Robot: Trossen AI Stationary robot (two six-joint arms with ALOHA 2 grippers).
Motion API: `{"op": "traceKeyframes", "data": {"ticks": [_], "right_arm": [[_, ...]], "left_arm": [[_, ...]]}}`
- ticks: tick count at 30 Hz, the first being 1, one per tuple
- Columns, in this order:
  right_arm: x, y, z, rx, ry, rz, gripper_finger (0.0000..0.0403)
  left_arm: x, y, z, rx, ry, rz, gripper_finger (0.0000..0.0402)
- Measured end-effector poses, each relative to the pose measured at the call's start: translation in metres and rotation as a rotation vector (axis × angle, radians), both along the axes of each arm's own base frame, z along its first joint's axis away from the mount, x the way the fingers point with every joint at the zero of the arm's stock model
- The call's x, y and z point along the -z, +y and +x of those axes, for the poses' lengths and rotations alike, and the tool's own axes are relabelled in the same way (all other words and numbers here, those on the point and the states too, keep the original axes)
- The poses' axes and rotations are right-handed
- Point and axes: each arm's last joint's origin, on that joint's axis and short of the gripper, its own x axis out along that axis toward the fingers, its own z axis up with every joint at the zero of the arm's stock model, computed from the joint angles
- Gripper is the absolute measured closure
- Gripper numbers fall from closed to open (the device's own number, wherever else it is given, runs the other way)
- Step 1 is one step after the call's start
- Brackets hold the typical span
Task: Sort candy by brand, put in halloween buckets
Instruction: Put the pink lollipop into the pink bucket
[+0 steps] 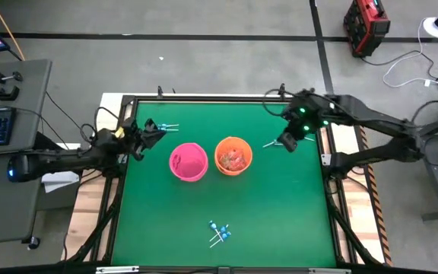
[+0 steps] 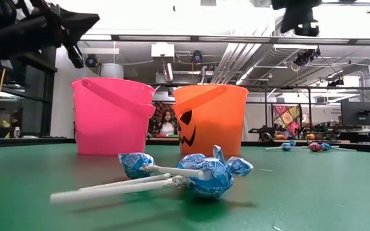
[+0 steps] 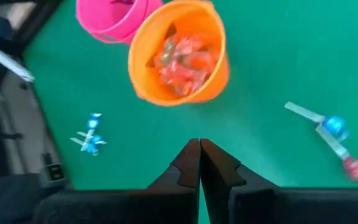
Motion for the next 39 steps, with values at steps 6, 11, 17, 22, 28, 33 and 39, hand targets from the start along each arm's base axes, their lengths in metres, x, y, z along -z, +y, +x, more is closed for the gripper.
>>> {"op": "traceKeyframes", "data": {"ticks": [6,11,17,22,28,33,39], "right_arm": [[0.021,0.021,-0.038,0.063,-0.199,0.085,0.0402],[0.054,0.033,-0.055,0.104,-0.403,0.086,0.0402],[0.095,0.042,-0.051,0.03,-0.65,0.064,0.0403],[0.125,0.05,-0.047,-0.086,-0.785,-0.007,0.0403],[0.15,0.058,-0.055,-0.207,-0.817,0.023,0.0403],[0.161,0.061,-0.066,-0.252,-0.892,0.035,0.0403],[0.173,0.06,-0.075,-0.25,-0.983,-0.028,0.0403]], "left_arm": [[-0.002,-0.002,-0.003,0.044,-0.01,-0.022,0.04],[0.0,-0.002,-0.002,0.064,-0.003,-0.072,0.04],[0.003,-0.001,-0.001,0.063,0.037,-0.089,0.0399],[0.005,-0.001,0.0,0.063,0.058,-0.1,0.0399],[0.006,-0.002,-0.002,0.063,0.072,-0.105,0.0399],[0.004,-0.005,-0.011,0.063,0.066,-0.103,0.0399],[-0.001,-0.009,-0.023,0.065,0.008,-0.079,0.0399]]}}
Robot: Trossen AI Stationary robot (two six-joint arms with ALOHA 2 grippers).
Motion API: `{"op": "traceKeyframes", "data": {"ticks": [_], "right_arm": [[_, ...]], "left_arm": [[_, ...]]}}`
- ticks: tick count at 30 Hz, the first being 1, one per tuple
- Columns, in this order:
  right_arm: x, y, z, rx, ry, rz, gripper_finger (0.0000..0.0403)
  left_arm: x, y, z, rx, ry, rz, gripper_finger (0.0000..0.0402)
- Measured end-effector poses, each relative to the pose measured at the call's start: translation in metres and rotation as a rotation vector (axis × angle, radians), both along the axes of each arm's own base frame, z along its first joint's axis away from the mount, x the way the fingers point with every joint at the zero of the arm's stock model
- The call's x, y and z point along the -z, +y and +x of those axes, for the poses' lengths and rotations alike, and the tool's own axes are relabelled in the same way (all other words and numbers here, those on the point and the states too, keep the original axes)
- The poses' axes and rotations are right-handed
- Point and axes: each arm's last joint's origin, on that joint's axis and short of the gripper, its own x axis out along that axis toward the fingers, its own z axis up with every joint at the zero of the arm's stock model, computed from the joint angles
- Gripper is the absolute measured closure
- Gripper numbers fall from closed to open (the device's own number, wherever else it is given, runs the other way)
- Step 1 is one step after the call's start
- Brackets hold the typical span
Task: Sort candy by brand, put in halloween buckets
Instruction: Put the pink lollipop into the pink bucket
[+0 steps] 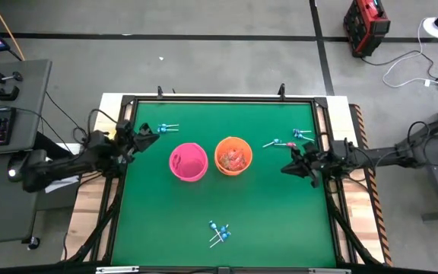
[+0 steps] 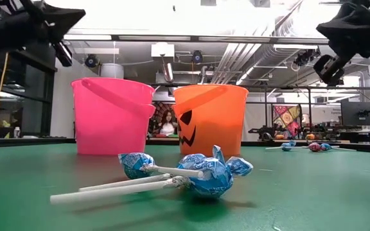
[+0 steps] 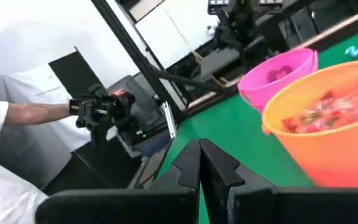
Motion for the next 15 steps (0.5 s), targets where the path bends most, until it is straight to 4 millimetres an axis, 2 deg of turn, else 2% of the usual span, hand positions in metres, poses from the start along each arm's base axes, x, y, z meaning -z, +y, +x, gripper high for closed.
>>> {"op": "traceKeyframes", "data": {"ticks": [6,9,12,15], "right_arm": [[0.014,-0.002,-0.003,0.054,-0.045,-0.055,0.0403],[0.016,-0.003,-0.003,0.079,-0.049,-0.138,0.0403],[0.02,-0.007,-0.003,0.179,-0.009,-0.22,0.0403],[0.028,-0.012,-0.003,0.304,0.088,-0.221,0.0403]], "left_arm": [[-0.004,-0.002,-0.005,0.001,-0.045,0.016,0.0399],[-0.003,-0.002,-0.006,0.0,-0.043,0.015,0.0399],[-0.002,-0.003,-0.008,0.001,-0.037,0.014,0.0399],[0.001,-0.004,-0.01,0.001,-0.015,0.005,0.0399]]}}
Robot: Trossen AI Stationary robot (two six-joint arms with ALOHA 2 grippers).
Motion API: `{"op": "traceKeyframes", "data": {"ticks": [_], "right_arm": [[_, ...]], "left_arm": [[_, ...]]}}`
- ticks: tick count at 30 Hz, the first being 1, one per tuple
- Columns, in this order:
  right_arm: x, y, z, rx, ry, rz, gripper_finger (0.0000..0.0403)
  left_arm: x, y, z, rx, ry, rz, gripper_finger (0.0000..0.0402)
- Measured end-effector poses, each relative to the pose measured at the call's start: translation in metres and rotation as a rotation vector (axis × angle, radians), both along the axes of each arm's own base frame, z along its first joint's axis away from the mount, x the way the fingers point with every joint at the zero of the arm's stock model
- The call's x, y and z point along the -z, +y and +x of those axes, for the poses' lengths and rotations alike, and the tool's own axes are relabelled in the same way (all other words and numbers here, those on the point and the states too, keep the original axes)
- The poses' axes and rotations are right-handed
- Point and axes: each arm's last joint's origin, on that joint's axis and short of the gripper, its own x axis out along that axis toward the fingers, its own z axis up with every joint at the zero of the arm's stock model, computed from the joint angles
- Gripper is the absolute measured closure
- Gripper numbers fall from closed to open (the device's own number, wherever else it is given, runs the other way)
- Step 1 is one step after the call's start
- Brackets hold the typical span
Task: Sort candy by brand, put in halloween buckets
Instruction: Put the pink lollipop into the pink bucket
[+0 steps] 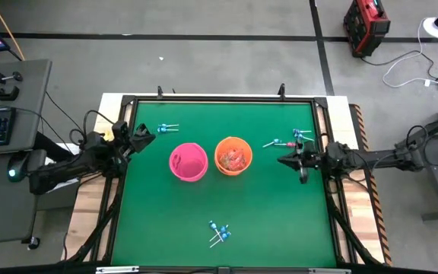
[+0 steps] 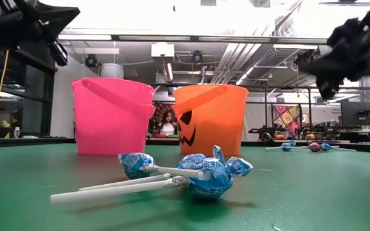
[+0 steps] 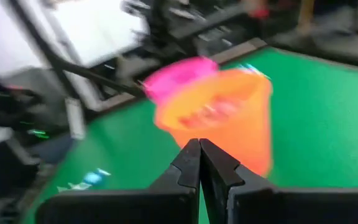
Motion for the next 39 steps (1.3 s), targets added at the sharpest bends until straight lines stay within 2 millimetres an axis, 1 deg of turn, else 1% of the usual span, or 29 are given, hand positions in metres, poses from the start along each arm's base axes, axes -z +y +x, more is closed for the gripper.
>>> {"op": "traceKeyframes", "data": {"ticks": [2,6,11,16,18,25,28,39], "right_arm": [[0.007,-0.002,-0.001,0.041,0.068,0.02,0.0403],[0.009,-0.002,0.0,0.045,0.094,0.033,0.0403],[0.009,-0.002,0.0,0.045,0.095,0.033,0.0403],[0.009,-0.002,0.0,0.045,0.094,0.033,0.0403],[0.006,-0.002,-0.002,0.042,0.068,0.034,0.0403],[-0.014,-0.005,-0.013,0.067,-0.17,0.04,0.0402],[-0.018,-0.006,-0.013,0.077,-0.217,0.041,0.0402],[-0.014,-0.006,-0.013,0.078,-0.179,0.04,0.0402]], "left_arm": [[0.003,0.0,-0.001,0.0,0.028,-0.01,0.0399],[0.013,0.0,0.003,0.009,0.132,-0.044,0.0399],[0.036,-0.003,0.008,0.049,0.362,-0.106,0.0399],[0.035,-0.008,0.009,0.076,0.358,-0.1,0.0399],[0.035,-0.008,0.009,0.083,0.361,-0.099,0.0399],[0.035,-0.008,0.009,0.082,0.359,-0.099,0.0399],[0.035,-0.008,0.009,0.084,0.356,-0.098,0.0399],[0.035,-0.008,0.009,0.086,0.359,-0.098,0.0399]]}}
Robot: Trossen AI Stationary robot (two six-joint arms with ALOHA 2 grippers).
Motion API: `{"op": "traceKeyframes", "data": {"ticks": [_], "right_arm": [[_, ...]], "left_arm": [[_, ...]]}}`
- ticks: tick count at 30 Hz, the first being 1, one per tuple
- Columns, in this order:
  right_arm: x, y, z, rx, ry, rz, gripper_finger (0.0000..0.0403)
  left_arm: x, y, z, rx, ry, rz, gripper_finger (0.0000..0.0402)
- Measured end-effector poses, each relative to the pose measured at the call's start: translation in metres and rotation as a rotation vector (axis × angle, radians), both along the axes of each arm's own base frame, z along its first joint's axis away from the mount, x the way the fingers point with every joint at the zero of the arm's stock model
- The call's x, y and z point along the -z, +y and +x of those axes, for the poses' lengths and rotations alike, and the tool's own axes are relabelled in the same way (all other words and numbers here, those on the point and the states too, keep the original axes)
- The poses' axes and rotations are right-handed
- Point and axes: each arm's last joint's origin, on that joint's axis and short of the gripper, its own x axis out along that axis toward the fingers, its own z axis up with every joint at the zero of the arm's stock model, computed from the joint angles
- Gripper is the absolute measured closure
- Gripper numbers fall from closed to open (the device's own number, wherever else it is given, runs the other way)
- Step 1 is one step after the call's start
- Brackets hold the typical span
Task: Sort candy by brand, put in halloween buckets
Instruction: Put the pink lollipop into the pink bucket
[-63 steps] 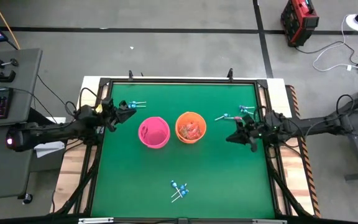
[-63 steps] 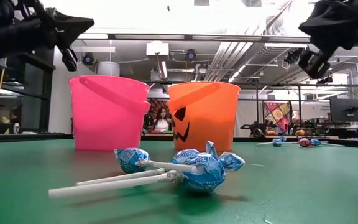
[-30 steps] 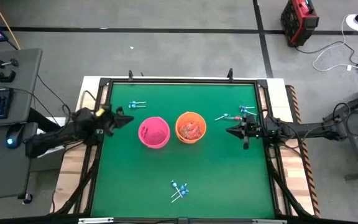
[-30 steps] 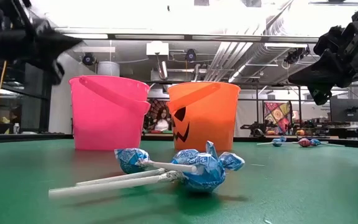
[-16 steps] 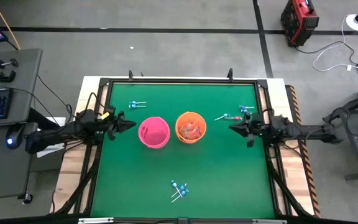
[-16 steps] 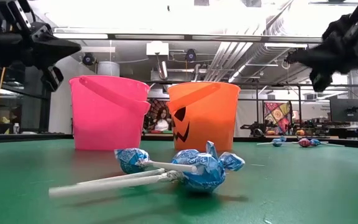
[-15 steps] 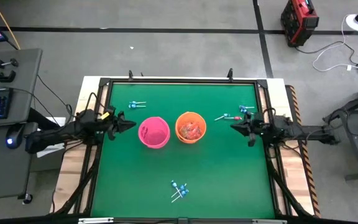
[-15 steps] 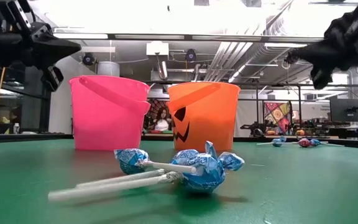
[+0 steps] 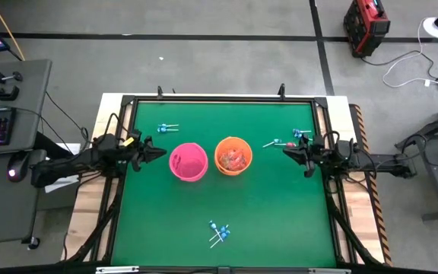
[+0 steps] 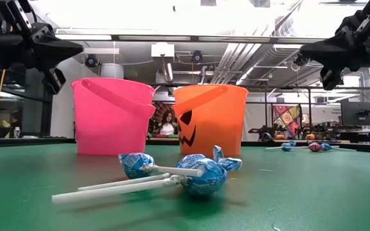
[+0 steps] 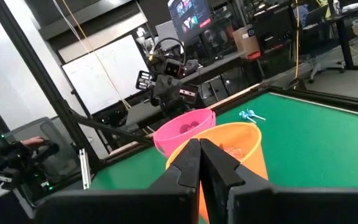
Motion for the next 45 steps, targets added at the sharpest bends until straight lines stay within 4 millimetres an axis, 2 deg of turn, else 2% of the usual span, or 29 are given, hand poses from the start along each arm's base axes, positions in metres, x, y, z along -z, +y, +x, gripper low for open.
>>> {"op": "traceKeyframes", "data": {"ticks": [15,34,38,45], "right_arm": [[0.002,0.0,0.001,0.0,0.022,0.0,0.0402],[0.002,0.0,0.001,0.0,0.023,0.0,0.0402],[0.002,0.0,0.001,0.0,0.023,0.0,0.0402],[0.002,0.0,0.001,0.0,0.021,0.011,0.0402]], "left_arm": [[0.001,-0.009,0.001,0.093,0.006,-0.002,0.0399],[0.0,-0.008,0.001,0.083,0.004,0.034,0.0399],[-0.001,-0.006,0.001,0.007,-0.005,0.047,0.0399],[-0.016,0.001,-0.002,-0.219,-0.205,-0.243,0.0399]]}}
